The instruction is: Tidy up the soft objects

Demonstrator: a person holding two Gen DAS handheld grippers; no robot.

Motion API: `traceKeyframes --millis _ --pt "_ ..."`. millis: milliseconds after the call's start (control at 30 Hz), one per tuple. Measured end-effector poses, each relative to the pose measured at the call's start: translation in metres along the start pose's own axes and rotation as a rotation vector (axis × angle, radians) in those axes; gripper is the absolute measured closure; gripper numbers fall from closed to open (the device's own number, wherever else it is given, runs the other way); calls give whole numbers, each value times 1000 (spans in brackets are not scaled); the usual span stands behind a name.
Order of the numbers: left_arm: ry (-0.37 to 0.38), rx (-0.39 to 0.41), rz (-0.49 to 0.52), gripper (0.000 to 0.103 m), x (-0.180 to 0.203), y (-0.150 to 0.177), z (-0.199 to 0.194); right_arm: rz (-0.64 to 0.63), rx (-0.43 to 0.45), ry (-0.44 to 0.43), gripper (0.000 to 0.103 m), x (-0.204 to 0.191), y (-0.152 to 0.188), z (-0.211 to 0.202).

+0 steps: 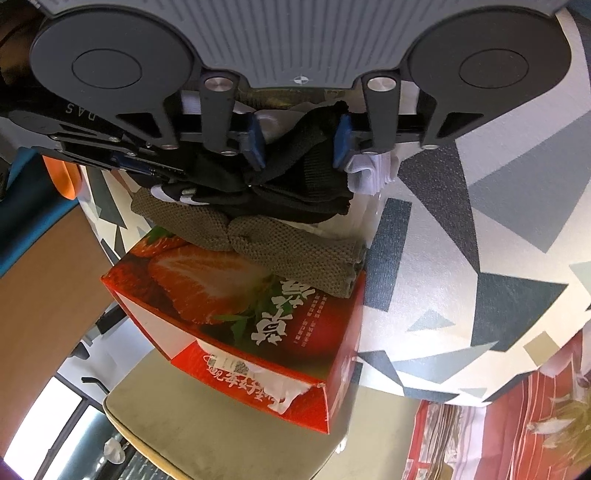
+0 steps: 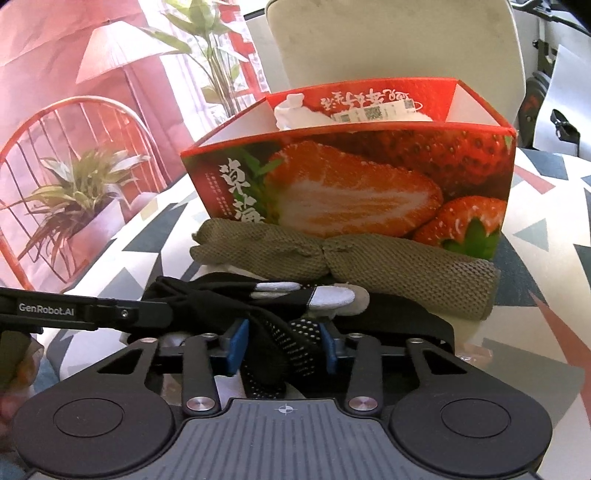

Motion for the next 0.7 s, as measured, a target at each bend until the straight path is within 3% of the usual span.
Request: traceKeyframes --millis 67,133,700 --pt "7 9 12 73 3 -1 -3 3 9 -9 79 0 -1 -2" --pt "20 19 29 77 8 -3 -6 0 20 -11 92 -1 -4 -5" --pt "102 138 149 79 59 -44 -47 26 224 -26 94 10 -56 -49"
Point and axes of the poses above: each gripper's, at about its wrist camera, not at the fingertips, and z roughly the way its jaws point, x to its right, y to its underside, the point moved 9 cm from there along z, roughly the way its jaws point, and after that the axes turned 14 degrees about -z, right-handed, at the moved point
